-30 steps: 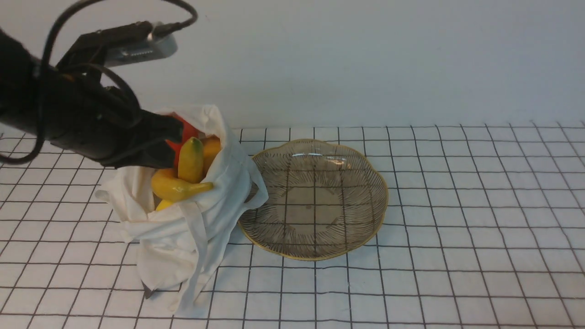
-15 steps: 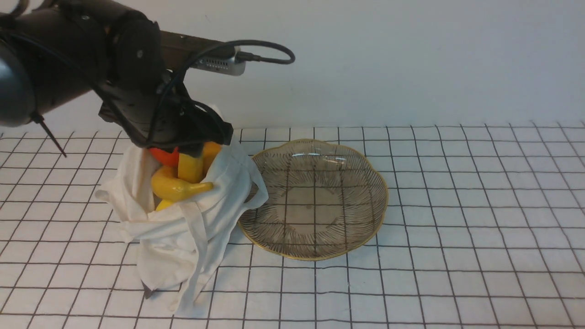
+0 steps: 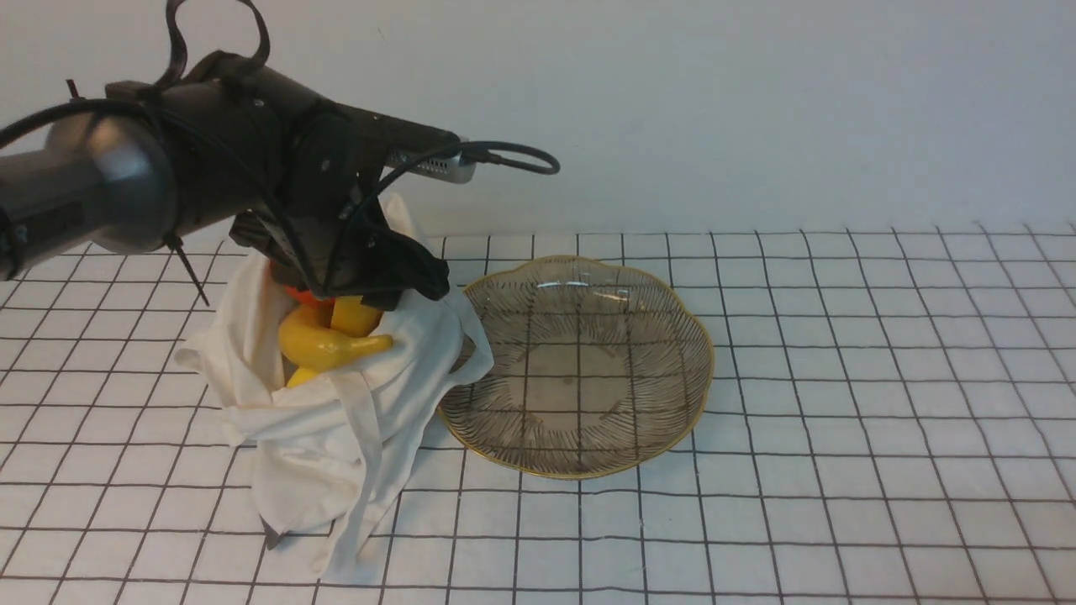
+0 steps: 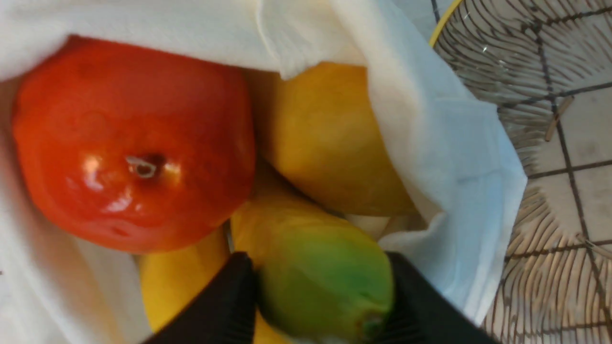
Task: Take the fruit out of the bag on the white checkered tablecloth and place them on the plate.
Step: 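Reach into the white bag and grasp the banana with the left gripper, then place the banana on the plate with the left gripper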
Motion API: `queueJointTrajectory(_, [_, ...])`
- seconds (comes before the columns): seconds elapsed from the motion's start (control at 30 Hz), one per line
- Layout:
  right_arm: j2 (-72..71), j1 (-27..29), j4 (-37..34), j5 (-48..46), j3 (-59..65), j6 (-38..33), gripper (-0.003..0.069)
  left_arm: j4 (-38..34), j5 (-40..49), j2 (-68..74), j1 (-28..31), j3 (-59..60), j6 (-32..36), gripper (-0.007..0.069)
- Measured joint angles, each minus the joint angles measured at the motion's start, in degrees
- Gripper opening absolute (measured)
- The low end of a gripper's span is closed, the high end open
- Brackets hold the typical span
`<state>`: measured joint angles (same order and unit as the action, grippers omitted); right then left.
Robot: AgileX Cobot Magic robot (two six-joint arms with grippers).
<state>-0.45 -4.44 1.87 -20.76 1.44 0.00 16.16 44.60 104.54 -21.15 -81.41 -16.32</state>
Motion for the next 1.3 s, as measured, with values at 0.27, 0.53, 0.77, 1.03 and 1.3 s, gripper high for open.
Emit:
queueJointTrajectory(0.27, [0.0, 0.0, 0.0, 0.0, 0.0, 0.0, -0.0015, 0.4, 4.9, -3.7, -0.2, -1.4, 0.0, 0.0268])
queueJointTrajectory(0.53, [0.0, 0.0, 0.0, 0.0, 0.0, 0.0, -0.0015, -3.8, 15.8, -12.3, -0.2, -8.6, 0.6, 0.0268])
queueJointTrajectory(0.77, [0.0, 0.0, 0.0, 0.0, 0.0, 0.0, -0.0015, -11.3, 17.0, -13.9, -0.2, -14.2, 3.1, 0.0267])
queueJointTrajectory(1.03, [0.0, 0.0, 0.0, 0.0, 0.0, 0.0, -0.0015, -21.8, 15.4, -13.9, -0.2, -19.1, 4.1, 0.0267])
queueJointTrajectory(1.3, [0.0, 0.0, 0.0, 0.0, 0.0, 0.0, -0.0015, -34.7, 10.2, -7.8, -3.3, -19.2, 14.0, 0.0267])
